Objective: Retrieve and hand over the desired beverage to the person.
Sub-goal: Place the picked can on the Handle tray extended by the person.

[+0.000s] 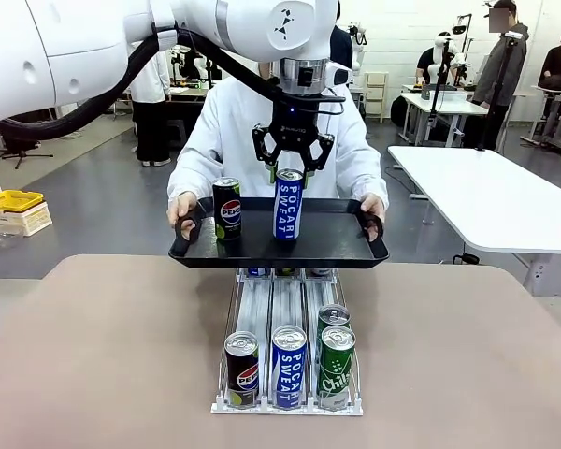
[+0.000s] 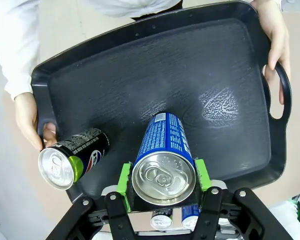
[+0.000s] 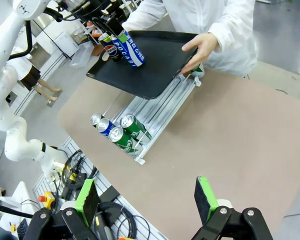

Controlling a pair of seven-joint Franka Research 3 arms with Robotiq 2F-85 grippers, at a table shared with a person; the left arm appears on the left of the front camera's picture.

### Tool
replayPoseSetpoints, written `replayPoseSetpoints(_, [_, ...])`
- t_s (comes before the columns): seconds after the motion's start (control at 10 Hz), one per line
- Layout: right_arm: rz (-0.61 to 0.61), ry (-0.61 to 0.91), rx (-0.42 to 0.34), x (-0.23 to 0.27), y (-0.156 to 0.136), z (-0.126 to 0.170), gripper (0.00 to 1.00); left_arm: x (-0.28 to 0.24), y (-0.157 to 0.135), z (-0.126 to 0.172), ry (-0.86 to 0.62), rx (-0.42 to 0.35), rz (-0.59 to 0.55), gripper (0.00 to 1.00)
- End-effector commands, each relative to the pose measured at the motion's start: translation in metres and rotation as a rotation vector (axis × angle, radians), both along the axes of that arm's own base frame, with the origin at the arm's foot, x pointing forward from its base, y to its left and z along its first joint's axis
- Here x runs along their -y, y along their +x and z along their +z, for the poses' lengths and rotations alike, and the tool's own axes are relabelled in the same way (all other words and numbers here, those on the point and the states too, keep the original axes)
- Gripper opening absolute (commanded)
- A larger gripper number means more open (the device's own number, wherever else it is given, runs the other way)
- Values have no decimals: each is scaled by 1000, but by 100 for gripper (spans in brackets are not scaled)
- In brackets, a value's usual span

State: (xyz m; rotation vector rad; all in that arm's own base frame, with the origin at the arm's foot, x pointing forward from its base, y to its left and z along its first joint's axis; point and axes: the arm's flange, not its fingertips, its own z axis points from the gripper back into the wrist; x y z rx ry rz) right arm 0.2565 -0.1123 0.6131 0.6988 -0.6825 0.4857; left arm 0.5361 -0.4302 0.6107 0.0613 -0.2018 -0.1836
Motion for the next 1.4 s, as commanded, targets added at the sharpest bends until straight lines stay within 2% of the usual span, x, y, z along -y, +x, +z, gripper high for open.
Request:
replayPoseSetpoints(0.0, [19, 23, 17, -1, 1, -1, 100, 3, 10, 11, -20, -10, -19, 58])
replayPoseSetpoints(0.1, [19, 23, 17, -1, 1, -1, 100, 2, 11, 12, -23, -13, -18, 96])
replayPoseSetpoints(0.2, [19, 23, 17, -1, 1, -1, 100, 1, 11, 12, -21, -12, -17, 100])
replayPoseSetpoints(0.9, [19, 23, 17, -1, 1, -1, 100, -4, 10, 17, -34, -31, -20, 100])
replayPoseSetpoints(1.0, [19, 23, 17, -1, 1, -1, 100, -16, -2, 25, -57, -45, -27, 100])
replayPoseSetpoints(1.1, [19, 23, 17, -1, 1, -1, 100, -42, -27, 34, -105, -56, -71, 100])
replayPoseSetpoints(1.3, [19, 23, 17, -1, 1, -1, 100, -124, -95, 43, -195, -58, -178, 100])
